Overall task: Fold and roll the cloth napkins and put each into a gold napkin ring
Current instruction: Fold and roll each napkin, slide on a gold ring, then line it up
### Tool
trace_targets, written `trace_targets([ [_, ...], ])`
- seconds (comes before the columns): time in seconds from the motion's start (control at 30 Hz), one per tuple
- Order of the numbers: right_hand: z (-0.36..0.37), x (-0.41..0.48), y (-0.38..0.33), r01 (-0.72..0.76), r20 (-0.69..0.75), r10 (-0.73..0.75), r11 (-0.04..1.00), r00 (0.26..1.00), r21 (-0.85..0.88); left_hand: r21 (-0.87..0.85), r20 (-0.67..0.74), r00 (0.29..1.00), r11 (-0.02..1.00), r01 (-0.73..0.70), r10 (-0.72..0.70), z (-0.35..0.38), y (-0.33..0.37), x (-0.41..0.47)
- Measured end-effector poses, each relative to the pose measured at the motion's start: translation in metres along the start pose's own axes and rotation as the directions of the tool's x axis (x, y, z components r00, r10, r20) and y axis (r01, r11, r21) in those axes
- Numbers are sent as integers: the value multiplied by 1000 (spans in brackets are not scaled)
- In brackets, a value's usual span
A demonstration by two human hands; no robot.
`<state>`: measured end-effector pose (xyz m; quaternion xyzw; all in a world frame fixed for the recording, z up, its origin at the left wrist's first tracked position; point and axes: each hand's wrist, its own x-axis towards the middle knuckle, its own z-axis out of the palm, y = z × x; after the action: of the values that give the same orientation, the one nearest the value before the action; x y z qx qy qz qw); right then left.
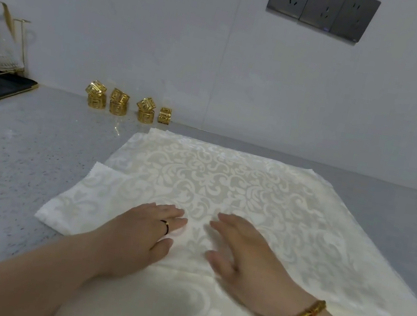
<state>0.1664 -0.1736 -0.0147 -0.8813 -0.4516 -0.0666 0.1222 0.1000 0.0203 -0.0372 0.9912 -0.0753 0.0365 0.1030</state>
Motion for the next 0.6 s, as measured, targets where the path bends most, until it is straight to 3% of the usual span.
trace_targets([
  [0.07, 8, 4, -22, 55, 208, -69, 996, 976, 69, -11, -6, 1000, 1000, 22, -22, 0, -1, 1],
  [0.13, 13, 10, -23, 16, 282, -33, 998, 959, 64, -17, -8, 998, 998, 57, -57, -1, -3, 2],
  [0.43, 3, 3, 48, -352, 280, 365, 931, 888, -95, 72, 63, 953, 953, 293, -297, -6, -18, 1],
  [0.6, -4, 17, 69, -398, 234, 406, 914, 883, -81, 93, 78, 949, 950, 298, -306, -7, -22, 4],
])
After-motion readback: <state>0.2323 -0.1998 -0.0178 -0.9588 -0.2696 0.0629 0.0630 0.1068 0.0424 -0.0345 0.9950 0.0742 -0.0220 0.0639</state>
